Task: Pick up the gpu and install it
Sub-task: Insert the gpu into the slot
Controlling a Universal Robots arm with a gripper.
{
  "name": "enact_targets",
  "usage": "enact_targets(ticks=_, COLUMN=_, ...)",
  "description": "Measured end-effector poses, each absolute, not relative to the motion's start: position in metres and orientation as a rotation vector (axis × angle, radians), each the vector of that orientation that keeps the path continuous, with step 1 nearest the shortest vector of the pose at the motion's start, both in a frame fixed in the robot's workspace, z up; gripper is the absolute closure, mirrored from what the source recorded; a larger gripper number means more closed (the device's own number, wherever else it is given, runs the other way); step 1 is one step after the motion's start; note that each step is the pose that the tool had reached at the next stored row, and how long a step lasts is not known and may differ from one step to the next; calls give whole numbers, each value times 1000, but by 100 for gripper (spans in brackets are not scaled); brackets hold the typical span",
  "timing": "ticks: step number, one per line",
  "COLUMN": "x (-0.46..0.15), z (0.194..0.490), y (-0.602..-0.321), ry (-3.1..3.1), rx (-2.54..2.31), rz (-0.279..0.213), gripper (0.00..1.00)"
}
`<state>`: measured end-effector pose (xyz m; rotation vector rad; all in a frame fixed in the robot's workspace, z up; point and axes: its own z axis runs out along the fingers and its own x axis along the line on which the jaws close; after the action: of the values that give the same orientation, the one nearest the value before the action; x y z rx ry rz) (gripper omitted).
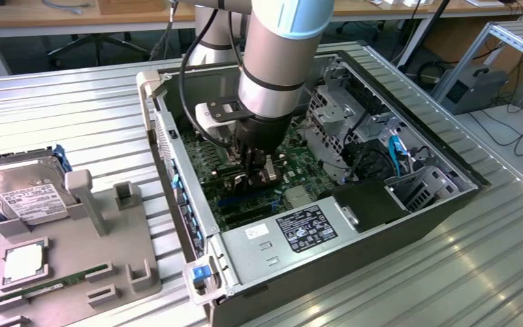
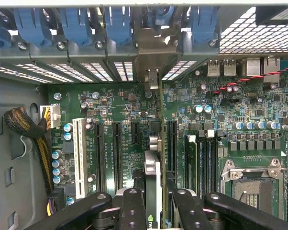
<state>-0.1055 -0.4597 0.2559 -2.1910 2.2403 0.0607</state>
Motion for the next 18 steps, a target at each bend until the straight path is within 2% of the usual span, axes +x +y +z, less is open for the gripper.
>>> enact_targets(ticks=18, x=-105, z=254, y=-460, ry=2240, rx=-2190, rz=61, gripper=72)
